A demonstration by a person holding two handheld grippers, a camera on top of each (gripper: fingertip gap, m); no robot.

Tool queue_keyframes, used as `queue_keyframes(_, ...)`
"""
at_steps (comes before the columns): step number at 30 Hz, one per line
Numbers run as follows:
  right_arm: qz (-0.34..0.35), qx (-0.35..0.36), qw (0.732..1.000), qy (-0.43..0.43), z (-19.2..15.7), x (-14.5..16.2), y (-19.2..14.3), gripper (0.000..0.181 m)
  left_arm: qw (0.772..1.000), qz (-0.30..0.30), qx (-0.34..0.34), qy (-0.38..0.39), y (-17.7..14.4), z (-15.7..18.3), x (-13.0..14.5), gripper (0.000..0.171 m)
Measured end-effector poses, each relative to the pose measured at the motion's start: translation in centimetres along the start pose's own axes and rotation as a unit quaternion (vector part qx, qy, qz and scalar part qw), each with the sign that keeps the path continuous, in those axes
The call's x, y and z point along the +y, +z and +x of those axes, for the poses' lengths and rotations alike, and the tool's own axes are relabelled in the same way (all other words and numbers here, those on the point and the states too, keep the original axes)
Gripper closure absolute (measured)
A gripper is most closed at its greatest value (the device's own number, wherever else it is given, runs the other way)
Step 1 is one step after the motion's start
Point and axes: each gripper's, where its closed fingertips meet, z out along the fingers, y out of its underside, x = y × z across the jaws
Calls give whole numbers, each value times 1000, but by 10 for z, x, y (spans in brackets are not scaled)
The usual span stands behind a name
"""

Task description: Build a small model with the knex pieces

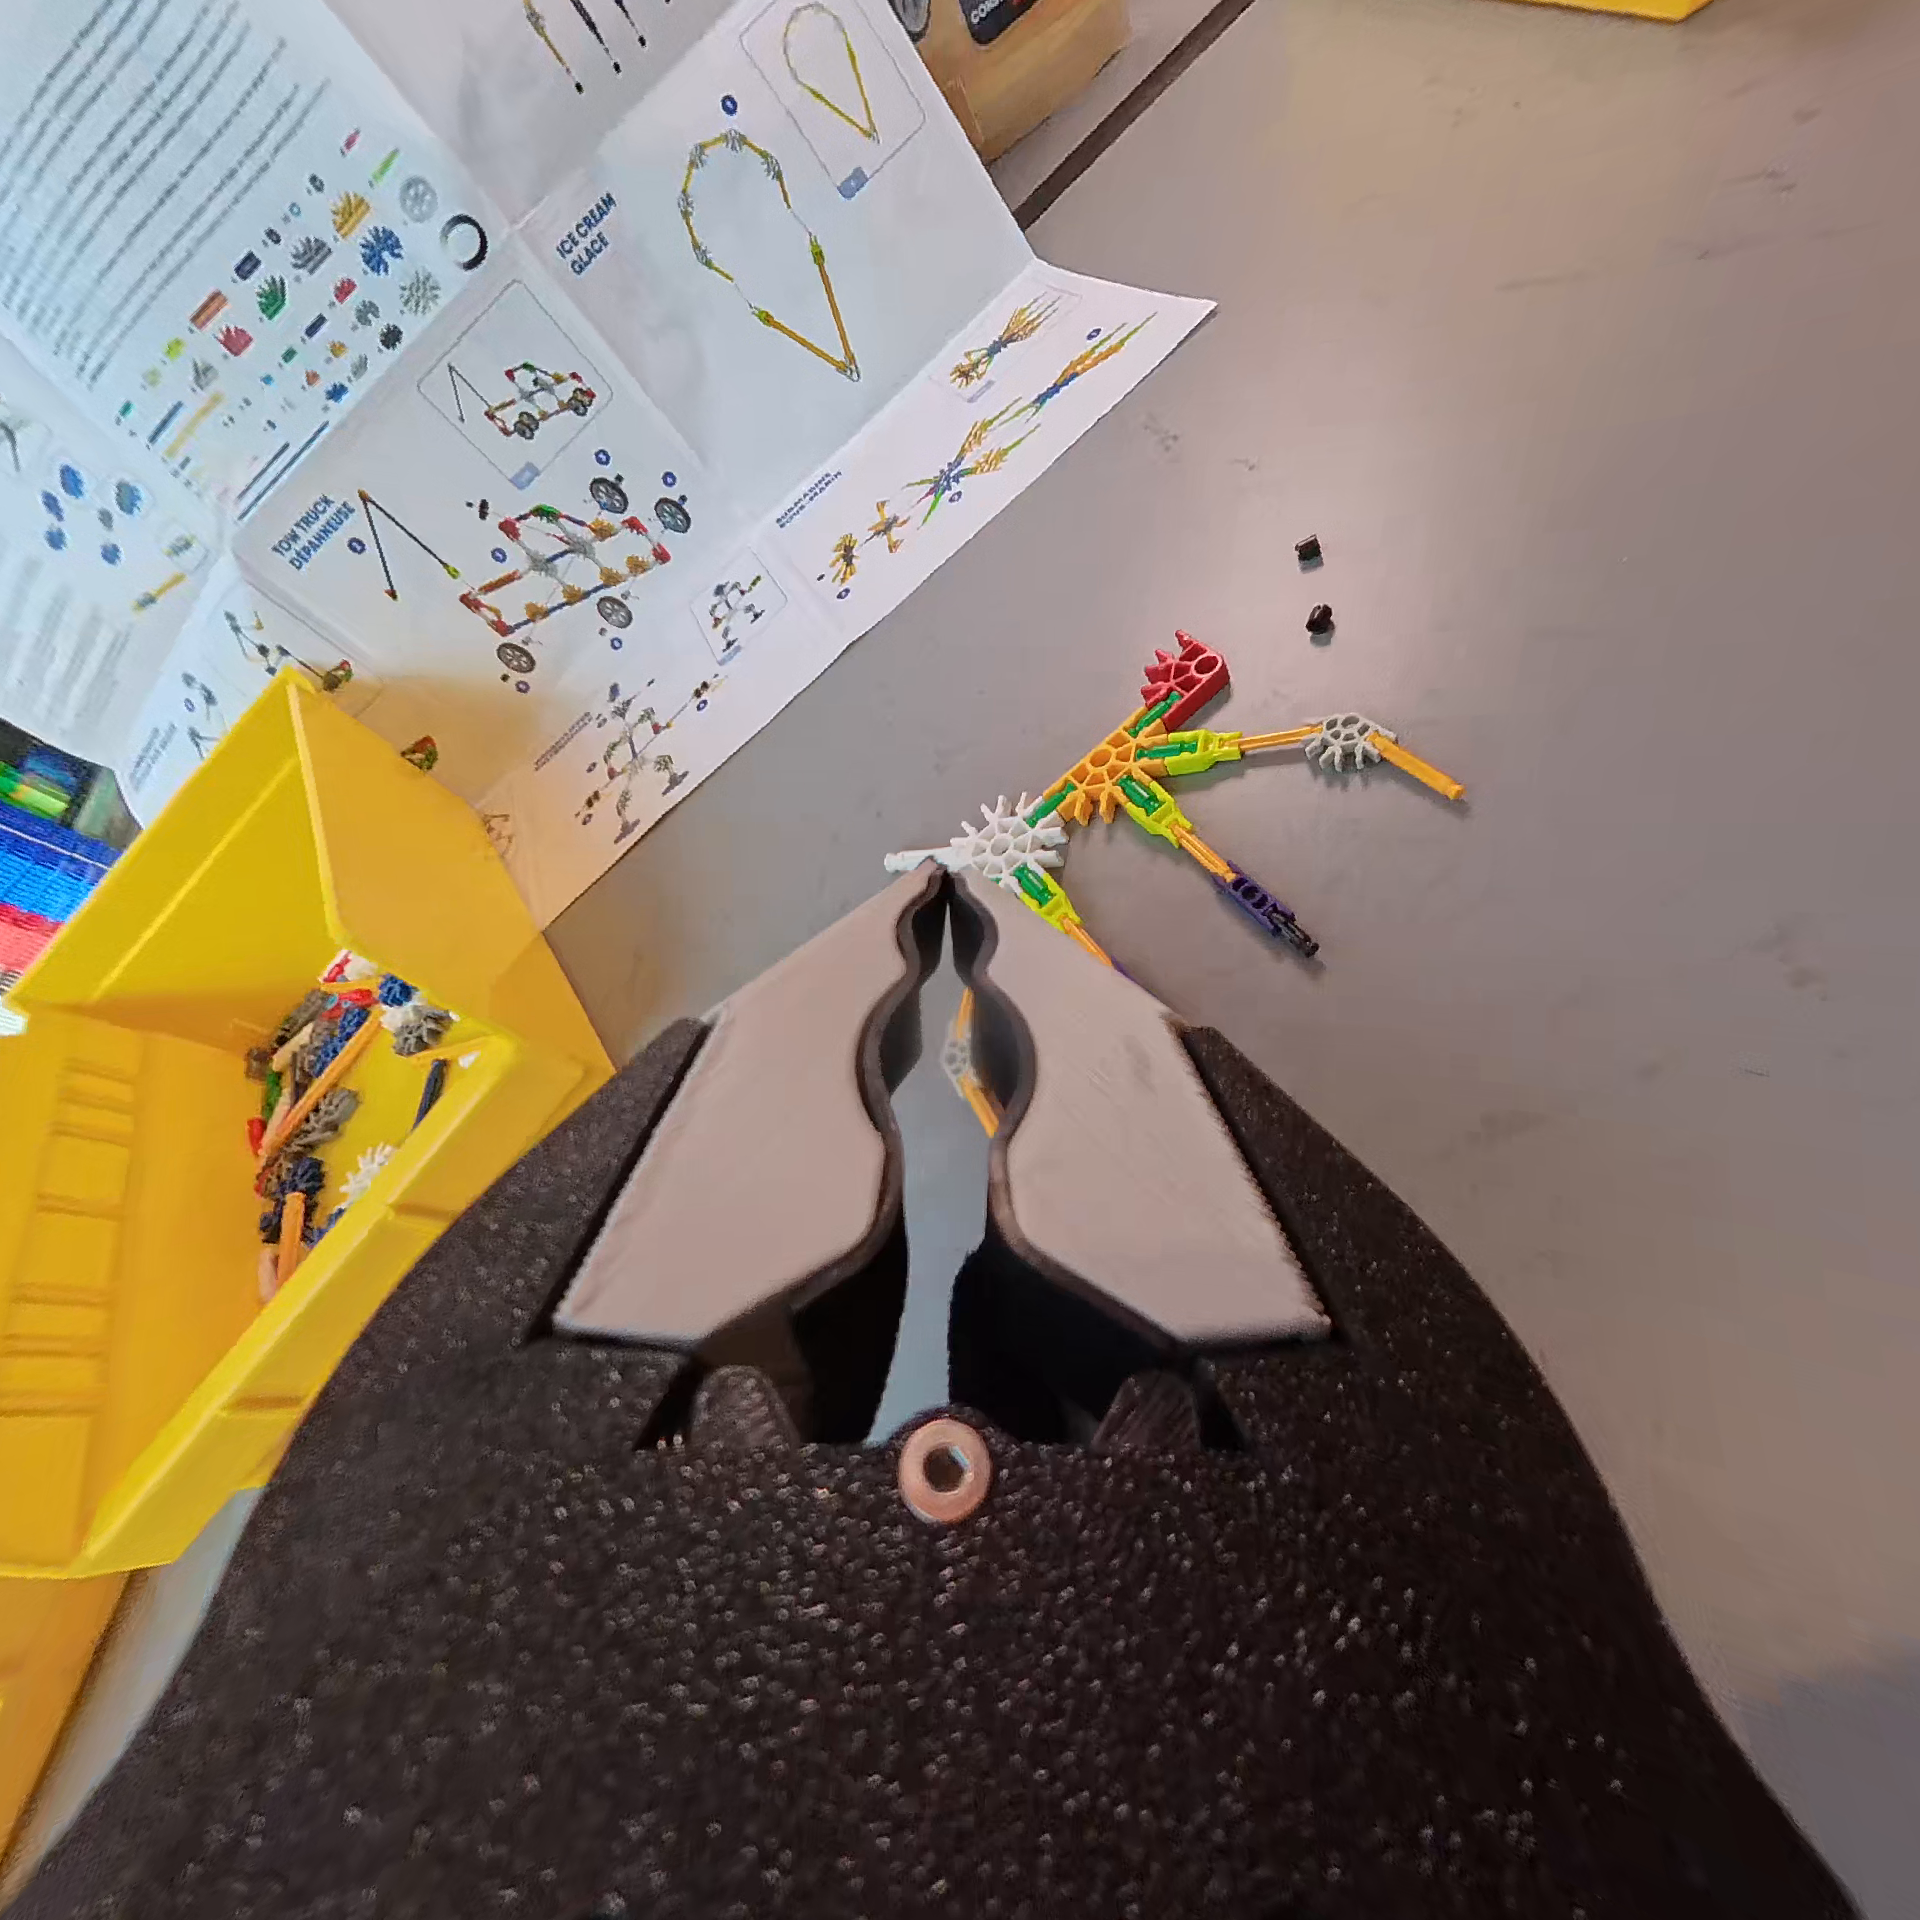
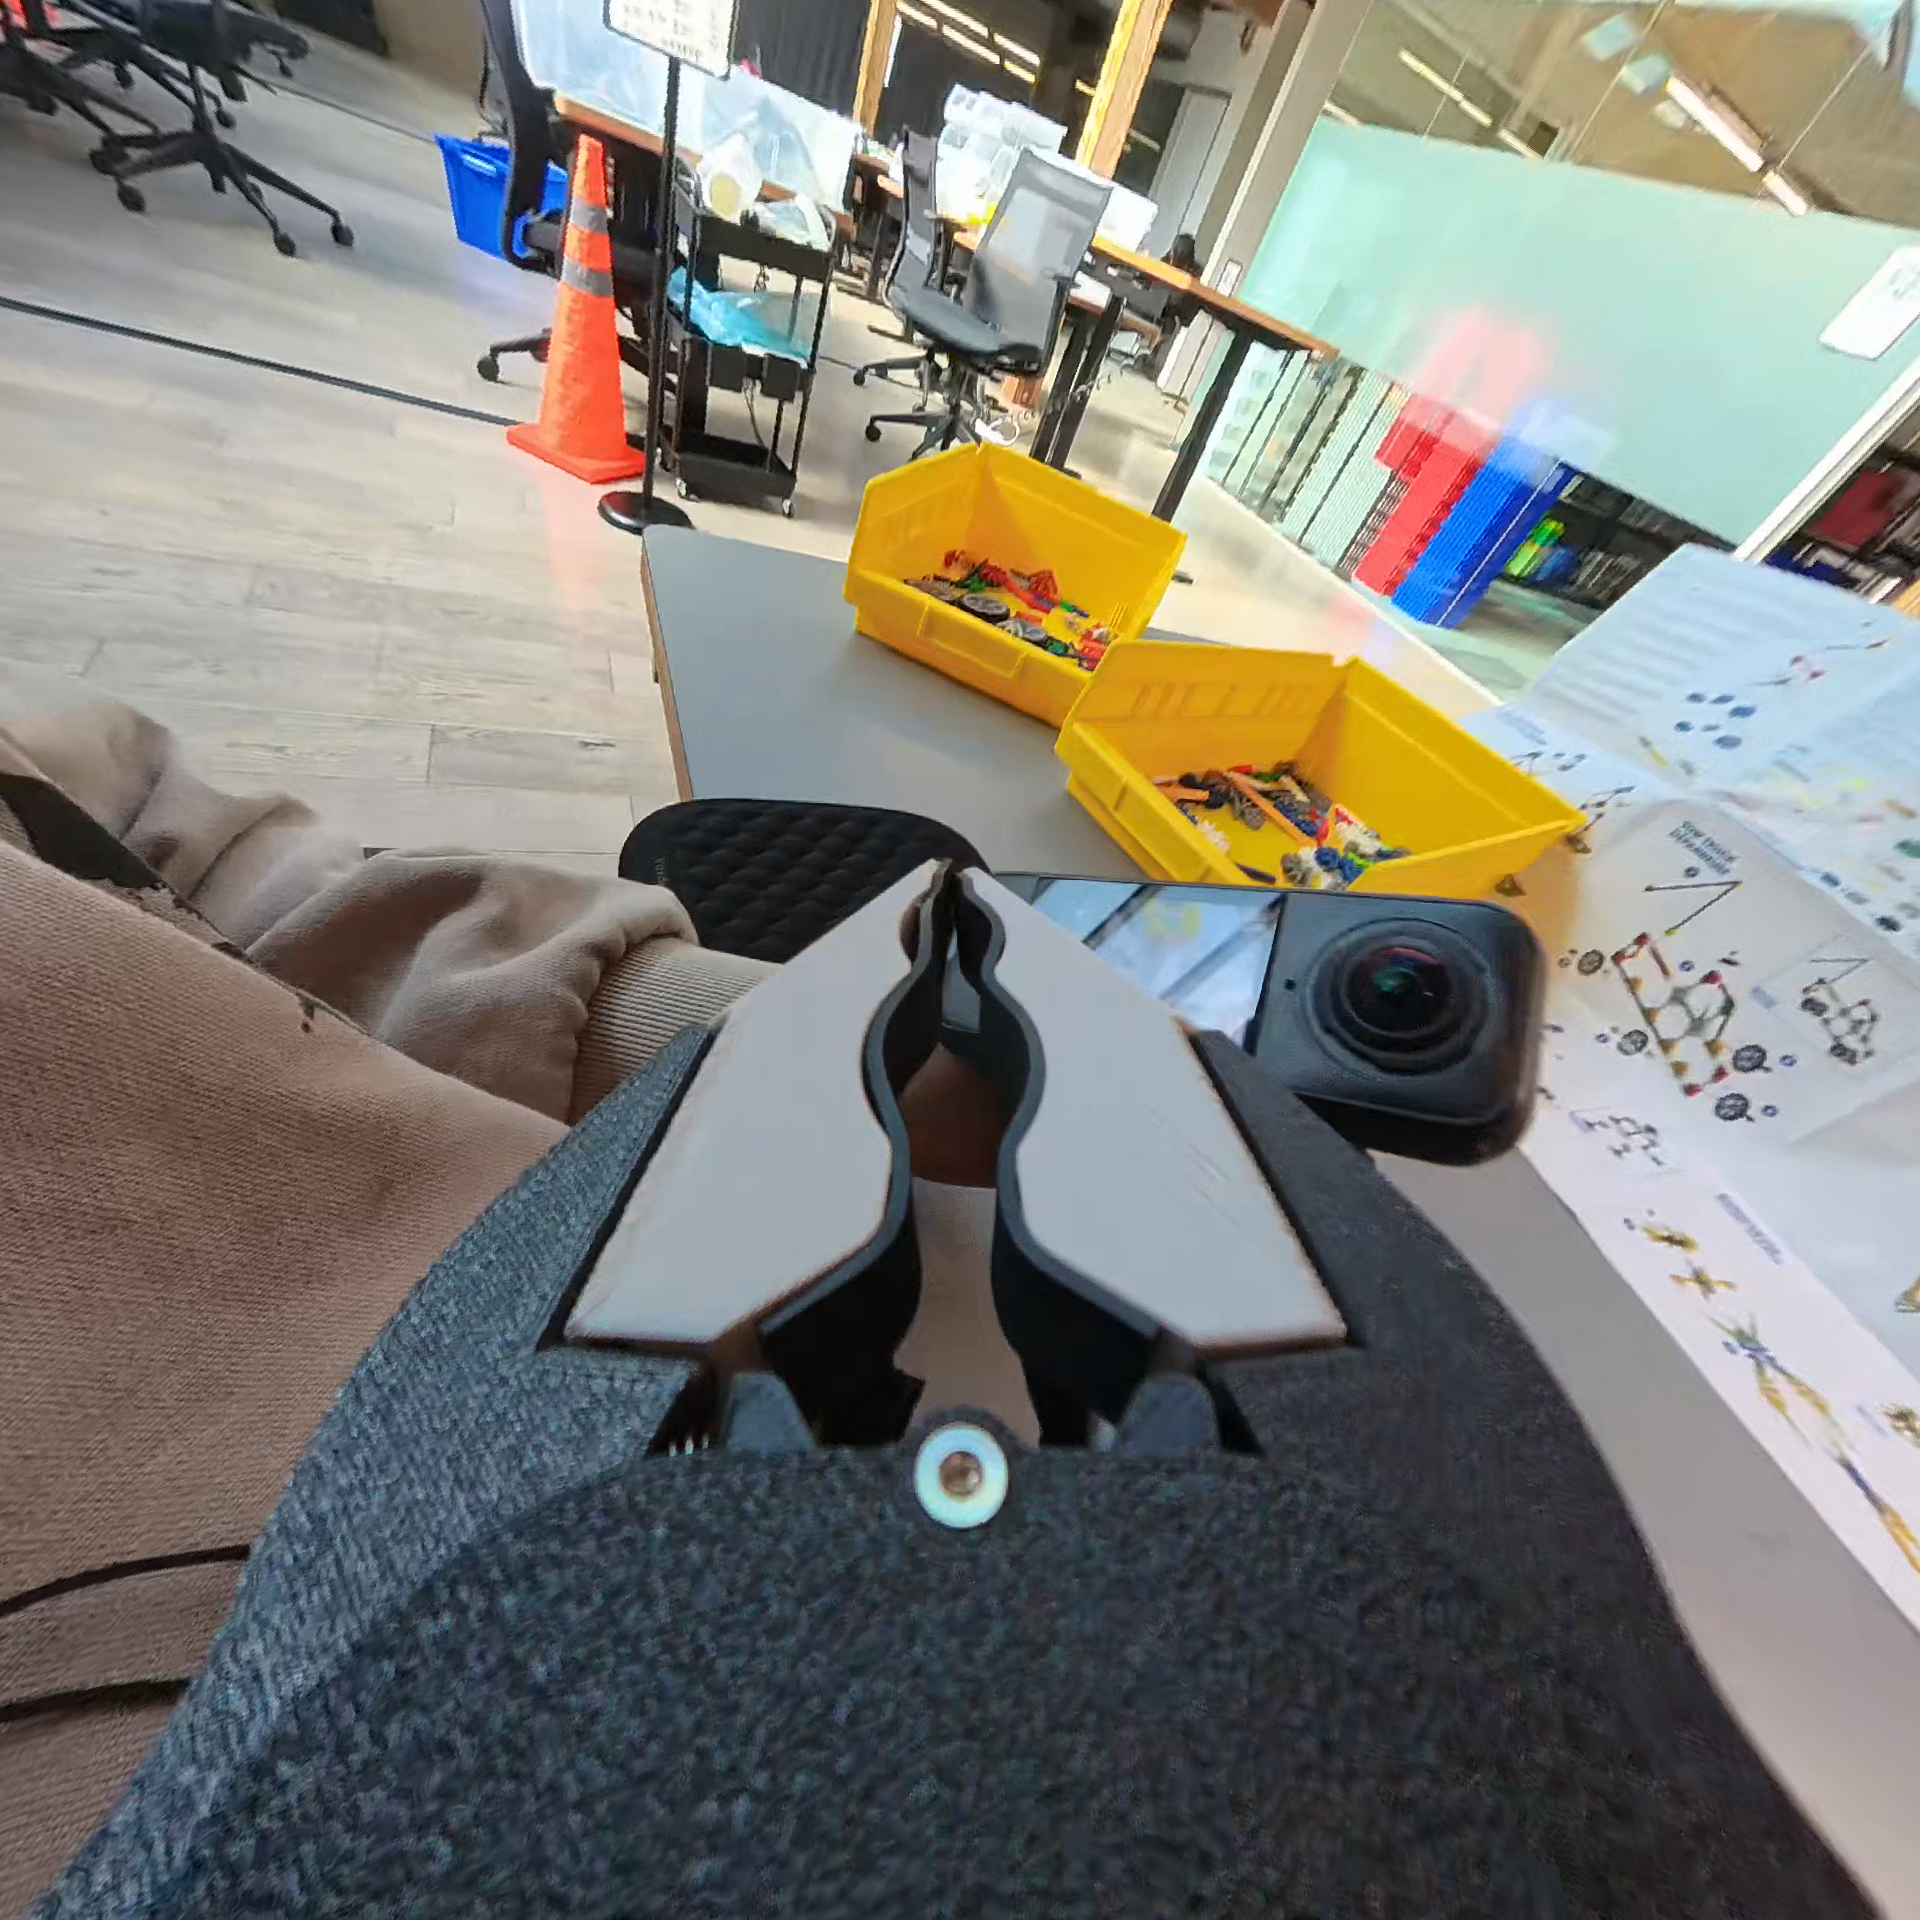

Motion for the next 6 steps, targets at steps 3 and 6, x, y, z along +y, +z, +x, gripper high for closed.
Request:
queue_keyframes(3,-25,13,999,16,-1,15,5,181,999,1,-13,37,2,5,-3,171)
queue_keyframes(6,-50,39,998,21,5,27,3,181,998,12,-18,53,3,8,-11,171)
